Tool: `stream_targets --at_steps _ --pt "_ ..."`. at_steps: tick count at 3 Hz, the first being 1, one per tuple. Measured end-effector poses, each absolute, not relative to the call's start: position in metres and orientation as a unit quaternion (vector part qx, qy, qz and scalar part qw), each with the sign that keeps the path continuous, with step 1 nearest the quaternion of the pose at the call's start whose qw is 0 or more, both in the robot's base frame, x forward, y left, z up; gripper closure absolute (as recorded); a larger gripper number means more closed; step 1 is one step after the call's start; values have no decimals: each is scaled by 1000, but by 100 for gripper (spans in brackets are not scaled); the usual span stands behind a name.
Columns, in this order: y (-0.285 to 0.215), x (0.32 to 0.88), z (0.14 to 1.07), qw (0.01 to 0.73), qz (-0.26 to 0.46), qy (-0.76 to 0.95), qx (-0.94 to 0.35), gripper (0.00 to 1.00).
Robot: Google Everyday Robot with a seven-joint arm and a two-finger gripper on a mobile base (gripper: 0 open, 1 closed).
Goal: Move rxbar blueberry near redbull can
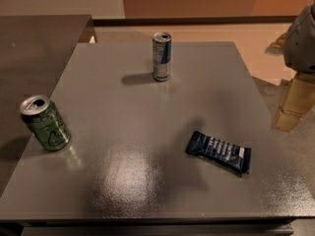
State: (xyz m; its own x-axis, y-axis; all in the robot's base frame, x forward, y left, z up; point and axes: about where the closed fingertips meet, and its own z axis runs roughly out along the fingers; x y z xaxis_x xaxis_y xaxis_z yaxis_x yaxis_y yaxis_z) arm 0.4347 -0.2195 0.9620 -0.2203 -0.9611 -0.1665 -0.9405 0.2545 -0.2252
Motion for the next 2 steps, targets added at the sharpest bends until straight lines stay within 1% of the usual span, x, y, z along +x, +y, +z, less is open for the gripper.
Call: stream_targets --at_steps 2 --pt "-216 417 919 132 14 795 -592 0"
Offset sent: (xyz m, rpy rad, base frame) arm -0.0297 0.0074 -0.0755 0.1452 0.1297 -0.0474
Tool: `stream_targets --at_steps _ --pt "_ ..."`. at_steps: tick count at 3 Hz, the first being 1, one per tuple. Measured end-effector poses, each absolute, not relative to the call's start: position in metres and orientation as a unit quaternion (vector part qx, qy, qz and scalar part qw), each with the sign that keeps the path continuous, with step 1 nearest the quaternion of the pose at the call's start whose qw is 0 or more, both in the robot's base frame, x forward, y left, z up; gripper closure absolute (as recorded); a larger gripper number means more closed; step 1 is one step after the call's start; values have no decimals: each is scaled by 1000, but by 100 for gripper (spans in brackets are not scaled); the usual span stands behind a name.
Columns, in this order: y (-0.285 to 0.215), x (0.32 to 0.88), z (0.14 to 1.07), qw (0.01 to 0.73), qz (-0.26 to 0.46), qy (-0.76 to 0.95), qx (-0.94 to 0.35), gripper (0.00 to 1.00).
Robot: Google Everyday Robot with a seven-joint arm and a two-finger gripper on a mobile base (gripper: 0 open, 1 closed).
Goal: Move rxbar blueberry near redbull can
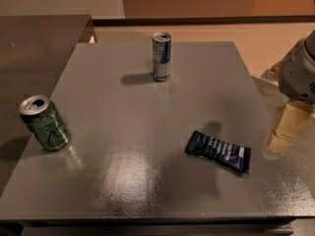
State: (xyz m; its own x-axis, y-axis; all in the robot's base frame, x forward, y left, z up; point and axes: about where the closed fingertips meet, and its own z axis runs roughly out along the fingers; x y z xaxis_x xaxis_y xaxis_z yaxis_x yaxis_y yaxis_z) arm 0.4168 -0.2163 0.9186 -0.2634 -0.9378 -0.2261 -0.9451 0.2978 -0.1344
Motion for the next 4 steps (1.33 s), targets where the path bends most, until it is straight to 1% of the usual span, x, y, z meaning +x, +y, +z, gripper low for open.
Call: stream_targets --at_steps 2,4 --pt "-203 401 879 159 46 785 -597 0" --pt "-189 397 843 168 67 770 -612 0"
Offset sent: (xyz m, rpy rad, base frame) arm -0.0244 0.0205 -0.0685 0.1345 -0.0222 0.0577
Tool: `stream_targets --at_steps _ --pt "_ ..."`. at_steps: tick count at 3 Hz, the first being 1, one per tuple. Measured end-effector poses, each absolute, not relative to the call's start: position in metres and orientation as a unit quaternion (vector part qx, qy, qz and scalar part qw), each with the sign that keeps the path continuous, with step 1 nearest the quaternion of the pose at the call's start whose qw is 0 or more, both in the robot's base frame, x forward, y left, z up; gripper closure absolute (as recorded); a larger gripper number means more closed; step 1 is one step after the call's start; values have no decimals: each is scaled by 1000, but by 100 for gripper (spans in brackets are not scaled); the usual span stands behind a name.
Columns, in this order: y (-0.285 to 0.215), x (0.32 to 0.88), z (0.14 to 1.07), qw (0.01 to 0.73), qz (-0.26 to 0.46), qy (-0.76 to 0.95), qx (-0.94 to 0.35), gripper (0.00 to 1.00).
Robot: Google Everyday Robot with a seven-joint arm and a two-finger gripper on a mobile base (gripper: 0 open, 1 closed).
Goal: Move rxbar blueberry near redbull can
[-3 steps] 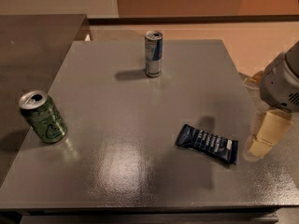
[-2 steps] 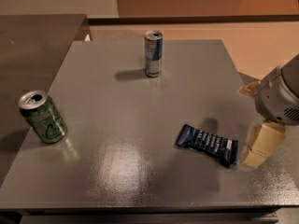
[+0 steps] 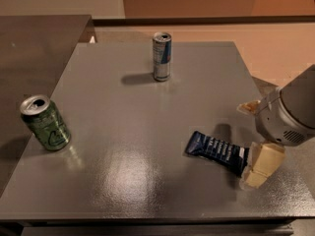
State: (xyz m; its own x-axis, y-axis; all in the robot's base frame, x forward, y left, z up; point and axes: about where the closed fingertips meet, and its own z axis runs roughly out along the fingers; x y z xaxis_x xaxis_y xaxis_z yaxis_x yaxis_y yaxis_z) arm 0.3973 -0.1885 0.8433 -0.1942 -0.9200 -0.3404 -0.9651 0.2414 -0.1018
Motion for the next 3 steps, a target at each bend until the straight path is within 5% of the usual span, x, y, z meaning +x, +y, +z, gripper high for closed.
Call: stream_targets --at_steps 1,3 --pt "-183 398 831 160 79 769 -614 0" --pt "-176 396 824 151 100 772 -610 41"
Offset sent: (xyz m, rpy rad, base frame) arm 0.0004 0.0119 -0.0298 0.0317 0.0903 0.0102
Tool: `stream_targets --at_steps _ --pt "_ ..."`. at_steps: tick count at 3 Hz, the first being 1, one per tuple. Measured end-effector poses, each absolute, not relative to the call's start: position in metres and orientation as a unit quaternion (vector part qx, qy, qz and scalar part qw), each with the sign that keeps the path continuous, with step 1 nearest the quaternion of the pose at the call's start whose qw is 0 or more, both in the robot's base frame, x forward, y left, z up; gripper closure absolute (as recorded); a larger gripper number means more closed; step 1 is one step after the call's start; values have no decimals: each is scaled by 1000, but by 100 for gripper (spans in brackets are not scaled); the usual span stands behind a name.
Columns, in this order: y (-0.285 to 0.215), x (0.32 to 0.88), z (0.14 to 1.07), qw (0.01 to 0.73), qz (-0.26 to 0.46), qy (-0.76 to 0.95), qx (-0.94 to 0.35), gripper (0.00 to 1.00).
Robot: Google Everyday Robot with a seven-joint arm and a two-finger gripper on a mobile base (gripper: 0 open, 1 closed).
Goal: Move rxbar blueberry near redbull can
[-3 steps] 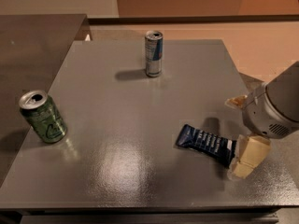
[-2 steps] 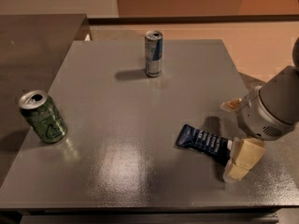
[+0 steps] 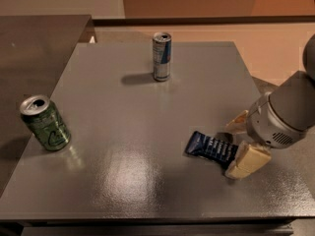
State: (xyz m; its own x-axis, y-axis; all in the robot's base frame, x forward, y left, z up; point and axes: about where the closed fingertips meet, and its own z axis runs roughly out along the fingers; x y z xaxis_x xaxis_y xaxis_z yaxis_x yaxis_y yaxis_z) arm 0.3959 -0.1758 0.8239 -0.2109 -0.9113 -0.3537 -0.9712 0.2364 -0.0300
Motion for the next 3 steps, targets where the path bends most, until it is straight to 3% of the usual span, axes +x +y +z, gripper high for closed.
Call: stream_targets --at_steps 2,3 --pt "-174 396 831 149 103 772 -609 88" --pt "-170 414 842 152 97 776 -605 100"
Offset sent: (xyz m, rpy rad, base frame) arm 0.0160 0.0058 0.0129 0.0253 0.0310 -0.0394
